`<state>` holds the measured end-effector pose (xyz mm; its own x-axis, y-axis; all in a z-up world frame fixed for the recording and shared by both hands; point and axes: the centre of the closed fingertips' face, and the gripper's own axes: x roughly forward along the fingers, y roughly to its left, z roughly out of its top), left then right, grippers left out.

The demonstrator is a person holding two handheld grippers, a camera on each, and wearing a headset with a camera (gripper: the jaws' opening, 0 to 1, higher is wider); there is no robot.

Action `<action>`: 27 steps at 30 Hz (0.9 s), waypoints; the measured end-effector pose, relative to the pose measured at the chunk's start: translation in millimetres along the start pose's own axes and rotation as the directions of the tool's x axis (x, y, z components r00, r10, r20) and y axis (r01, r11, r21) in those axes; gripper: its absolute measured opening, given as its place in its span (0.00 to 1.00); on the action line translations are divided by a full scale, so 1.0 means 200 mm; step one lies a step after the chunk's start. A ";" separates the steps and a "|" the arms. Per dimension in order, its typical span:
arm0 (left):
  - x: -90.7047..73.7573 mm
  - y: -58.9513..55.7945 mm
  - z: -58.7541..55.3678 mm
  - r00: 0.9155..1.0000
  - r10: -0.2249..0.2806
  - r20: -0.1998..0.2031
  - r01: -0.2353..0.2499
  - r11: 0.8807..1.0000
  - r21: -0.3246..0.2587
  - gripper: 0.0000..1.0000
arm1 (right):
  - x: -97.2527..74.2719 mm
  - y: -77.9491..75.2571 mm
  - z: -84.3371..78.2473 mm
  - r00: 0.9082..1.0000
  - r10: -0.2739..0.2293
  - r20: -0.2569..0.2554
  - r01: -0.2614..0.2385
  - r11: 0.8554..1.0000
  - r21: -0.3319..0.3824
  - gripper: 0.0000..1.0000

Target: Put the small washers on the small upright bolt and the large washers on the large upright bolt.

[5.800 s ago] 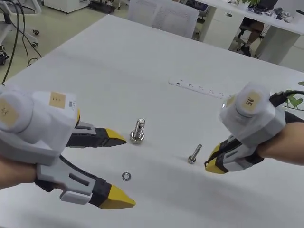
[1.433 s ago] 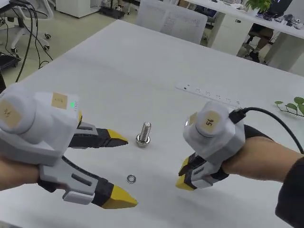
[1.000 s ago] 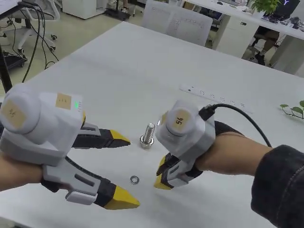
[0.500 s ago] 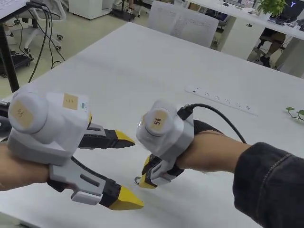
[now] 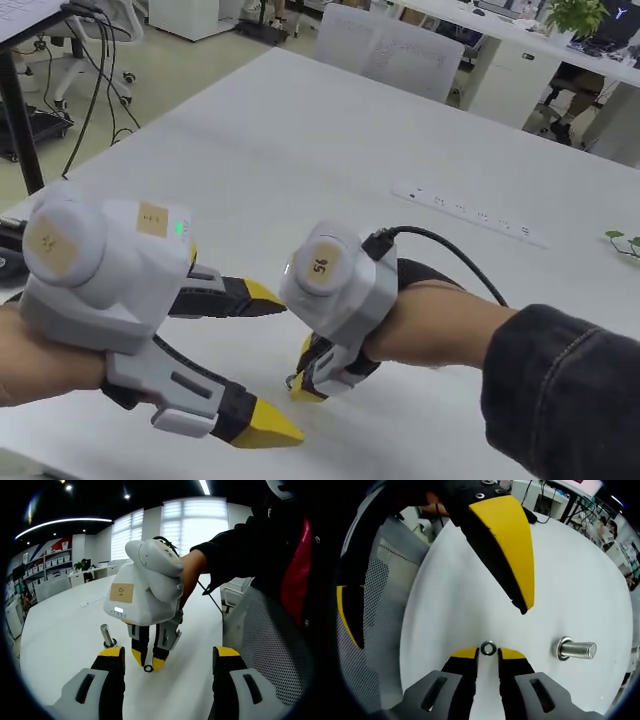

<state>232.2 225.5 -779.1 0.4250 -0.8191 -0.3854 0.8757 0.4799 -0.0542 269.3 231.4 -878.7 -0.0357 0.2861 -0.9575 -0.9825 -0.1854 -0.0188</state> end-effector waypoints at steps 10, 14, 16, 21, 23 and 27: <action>0.00 0.00 0.00 1.000 -0.003 0.003 0.003 1.000 0.000 0.71 | 0.00 0.01 0.00 1.000 -0.006 -0.005 0.006 1.000 -0.005 0.15; 0.00 -0.01 0.00 1.000 -0.003 0.004 0.003 1.000 0.001 0.71 | 0.00 0.01 0.00 1.000 -0.008 -0.003 0.008 1.000 0.004 0.15; 0.00 -0.01 0.00 1.000 -0.003 0.003 0.003 1.000 0.000 0.71 | 0.00 0.01 0.00 1.000 -0.007 -0.004 0.007 1.000 0.007 0.14; 0.00 -0.01 0.00 1.000 -0.004 0.002 0.004 1.000 0.000 0.71 | 0.00 0.01 0.00 1.000 -0.006 -0.002 0.006 1.000 0.018 0.14; 0.00 -0.01 0.00 1.000 -0.005 0.003 0.005 1.000 0.000 0.71 | 0.01 0.01 0.00 1.000 -0.007 -0.002 0.007 1.000 0.015 0.14; 0.00 0.00 0.00 1.000 -0.003 0.003 0.003 1.000 0.001 0.71 | 0.00 0.01 0.00 1.000 -0.005 -0.004 0.005 1.000 0.018 0.14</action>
<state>231.7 225.3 -778.7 0.4227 -0.8215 -0.3828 0.8773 0.4769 -0.0547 267.5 231.5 -879.0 -0.0303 0.2836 -0.9585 -0.9857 -0.1673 -0.0184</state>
